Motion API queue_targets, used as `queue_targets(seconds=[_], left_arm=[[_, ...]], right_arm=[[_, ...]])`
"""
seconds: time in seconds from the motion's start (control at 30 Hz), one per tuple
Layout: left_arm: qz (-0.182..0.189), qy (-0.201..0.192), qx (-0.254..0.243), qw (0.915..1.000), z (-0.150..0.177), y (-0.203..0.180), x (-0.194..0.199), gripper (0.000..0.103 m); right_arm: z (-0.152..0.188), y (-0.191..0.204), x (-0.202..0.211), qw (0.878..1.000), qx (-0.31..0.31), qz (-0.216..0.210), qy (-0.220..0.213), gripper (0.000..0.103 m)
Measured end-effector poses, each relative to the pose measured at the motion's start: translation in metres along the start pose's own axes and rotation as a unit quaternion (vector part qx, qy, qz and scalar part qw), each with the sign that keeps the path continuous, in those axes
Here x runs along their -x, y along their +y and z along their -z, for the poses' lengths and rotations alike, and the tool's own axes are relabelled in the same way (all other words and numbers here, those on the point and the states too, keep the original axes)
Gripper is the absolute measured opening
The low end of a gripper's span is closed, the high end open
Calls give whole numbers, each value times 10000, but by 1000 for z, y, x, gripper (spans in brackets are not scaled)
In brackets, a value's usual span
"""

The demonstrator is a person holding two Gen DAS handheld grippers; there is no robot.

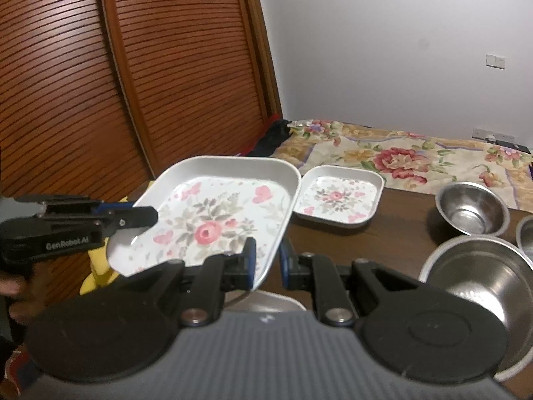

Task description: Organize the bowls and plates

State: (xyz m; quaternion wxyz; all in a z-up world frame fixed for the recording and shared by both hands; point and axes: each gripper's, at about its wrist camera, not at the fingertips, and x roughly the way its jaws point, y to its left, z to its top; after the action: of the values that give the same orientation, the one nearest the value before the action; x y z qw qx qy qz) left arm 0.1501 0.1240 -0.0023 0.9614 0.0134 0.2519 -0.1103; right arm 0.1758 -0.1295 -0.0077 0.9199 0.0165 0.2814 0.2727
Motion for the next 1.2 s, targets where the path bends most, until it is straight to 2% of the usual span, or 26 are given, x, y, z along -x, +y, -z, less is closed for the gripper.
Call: queue_targets(seconds=[0.23,0.73,1.2], left_arm=[[92,34,57,9999,15,-8,4,14],[148,498,202,9984,66,-18,-11,14],[-34,724,-7,9974,86,-24,-23,14]], right_arm=[[19,-3,9,10000,68,43,45,17],[66,-3,6,9994,156,118,288,17],[89,0,-2,9989,198,254,348,17]])
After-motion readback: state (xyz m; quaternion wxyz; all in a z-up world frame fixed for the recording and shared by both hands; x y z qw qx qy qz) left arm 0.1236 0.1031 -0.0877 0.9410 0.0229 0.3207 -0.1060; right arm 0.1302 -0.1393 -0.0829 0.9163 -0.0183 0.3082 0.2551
